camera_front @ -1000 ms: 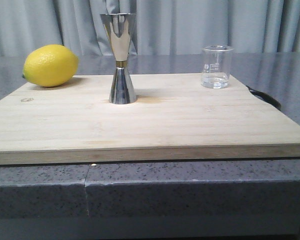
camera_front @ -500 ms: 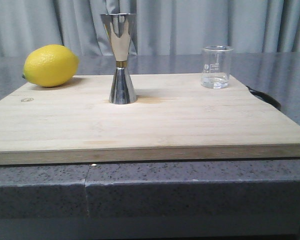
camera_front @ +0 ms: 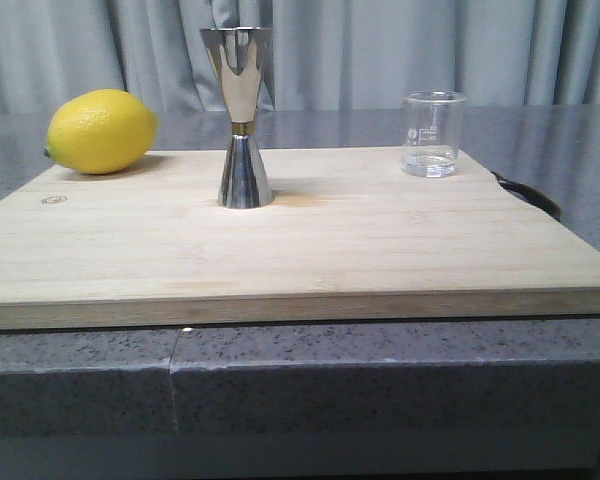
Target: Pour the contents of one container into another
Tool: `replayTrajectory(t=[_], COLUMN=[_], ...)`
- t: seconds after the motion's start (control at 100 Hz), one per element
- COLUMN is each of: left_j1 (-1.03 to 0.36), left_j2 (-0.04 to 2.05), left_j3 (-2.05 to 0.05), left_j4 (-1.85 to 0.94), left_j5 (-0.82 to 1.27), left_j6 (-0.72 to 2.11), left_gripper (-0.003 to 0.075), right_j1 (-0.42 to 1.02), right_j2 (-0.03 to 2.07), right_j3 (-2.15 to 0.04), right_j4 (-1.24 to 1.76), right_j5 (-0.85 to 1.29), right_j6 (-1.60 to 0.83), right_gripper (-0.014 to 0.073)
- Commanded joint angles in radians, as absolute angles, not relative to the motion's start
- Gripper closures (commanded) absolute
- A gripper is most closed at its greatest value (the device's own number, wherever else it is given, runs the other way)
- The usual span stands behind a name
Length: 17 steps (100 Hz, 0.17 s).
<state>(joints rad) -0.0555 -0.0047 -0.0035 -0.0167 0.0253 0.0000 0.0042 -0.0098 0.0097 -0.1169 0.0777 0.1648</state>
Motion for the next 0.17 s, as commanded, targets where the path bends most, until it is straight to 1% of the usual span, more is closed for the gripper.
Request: replayTrajectory(t=[0.0, 0.16], left_j1=[-0.064, -0.064], left_j2=[-0.032, -0.032], left_j3=[0.01, 0.01], left_j4=[-0.018, -0.018], left_j5=[-0.06, -0.06], left_j6=[-0.008, -0.008], left_gripper=[0.0739, 0.0739], right_j1=[-0.002, -0.002], right_j2=[-0.027, -0.027], right_j3=[0.036, 0.036], right_j4=[-0.128, -0.128], right_j5=[0.005, 0.005], right_j6=[0.166, 0.166], right_gripper=[0.0664, 0.0664])
